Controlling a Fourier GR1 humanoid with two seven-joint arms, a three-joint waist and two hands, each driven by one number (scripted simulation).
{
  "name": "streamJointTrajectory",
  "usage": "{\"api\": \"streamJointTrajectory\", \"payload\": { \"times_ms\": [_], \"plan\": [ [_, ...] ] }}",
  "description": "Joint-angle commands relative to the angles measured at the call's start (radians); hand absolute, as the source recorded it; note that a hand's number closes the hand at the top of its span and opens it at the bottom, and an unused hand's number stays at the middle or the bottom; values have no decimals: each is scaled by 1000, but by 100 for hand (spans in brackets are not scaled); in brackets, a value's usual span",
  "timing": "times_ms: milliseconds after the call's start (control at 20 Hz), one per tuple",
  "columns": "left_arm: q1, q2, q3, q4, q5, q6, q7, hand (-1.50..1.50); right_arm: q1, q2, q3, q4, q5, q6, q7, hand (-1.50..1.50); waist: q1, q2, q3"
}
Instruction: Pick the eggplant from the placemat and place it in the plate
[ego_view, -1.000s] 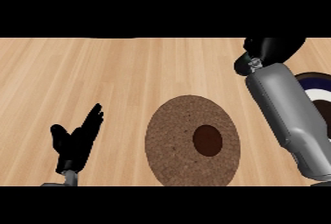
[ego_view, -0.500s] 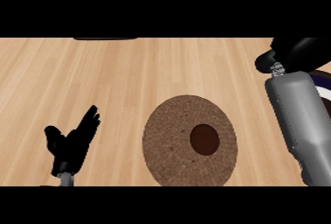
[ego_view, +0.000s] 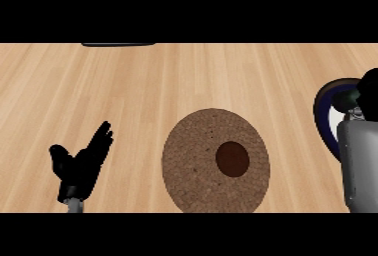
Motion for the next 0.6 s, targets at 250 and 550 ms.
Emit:
{"api": "streamJointTrajectory", "payload": {
  "times_ms": [250,550],
  "plan": [
    [3,-11,-8,52,-14,-5,4,0,166,-4,-217,-60,-134,-269,22,150,11,2,-6],
    [-30,-38,-10,71,-28,21,17,0,173,-51,-298,103,-384,-291,-30,150,12,4,-5]
  ]
}}
